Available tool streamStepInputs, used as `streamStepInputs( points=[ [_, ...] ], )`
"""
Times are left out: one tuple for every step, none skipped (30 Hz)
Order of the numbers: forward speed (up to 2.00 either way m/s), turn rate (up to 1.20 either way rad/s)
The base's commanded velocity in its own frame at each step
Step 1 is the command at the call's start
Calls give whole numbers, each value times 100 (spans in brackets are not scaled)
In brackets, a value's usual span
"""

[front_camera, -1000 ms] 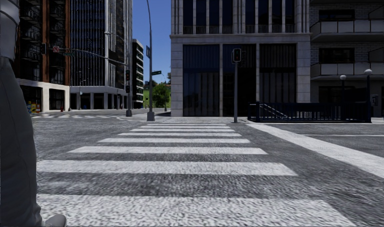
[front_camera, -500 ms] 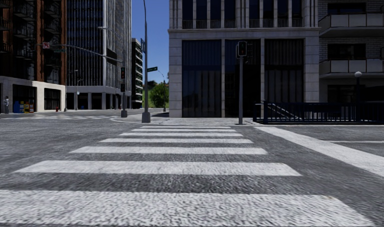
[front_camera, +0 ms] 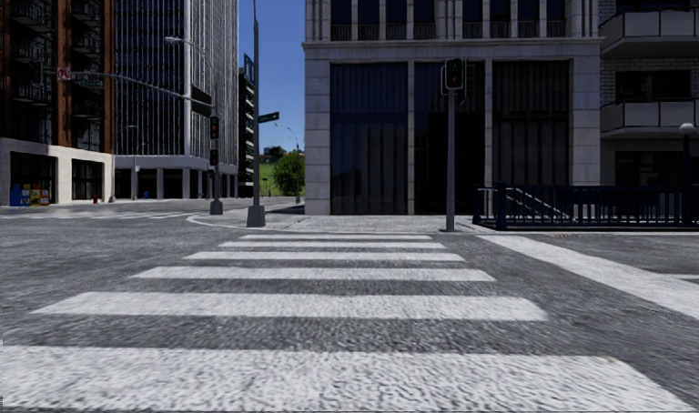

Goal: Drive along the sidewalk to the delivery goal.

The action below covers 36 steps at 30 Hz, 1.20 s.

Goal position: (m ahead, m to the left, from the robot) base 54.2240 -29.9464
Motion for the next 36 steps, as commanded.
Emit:
streamStepInputs(
  points=[
    [200,0],
    [200,0],
    [200,0],
    [200,0],
    [200,0],
    [200,0],
    [200,0],
    [200,0],
    [200,0],
    [200,0],
    [200,0],
    [200,0],
    [200,0],
    [200,0],
    [200,0],
    [200,0],
    [200,0],
    [200,0],
    [200,0],
    [200,0],
    [200,0],
    [200,0],
    [200,0],
    [200,0],
    [200,0],
    [200,0],
    [200,0],
    [200,0],
    [200,0],
    [200,0],
    [200,0],
    [200,0],
    [200,0],
    [200,0],
    [200,0],
    [200,0]
  ],
)
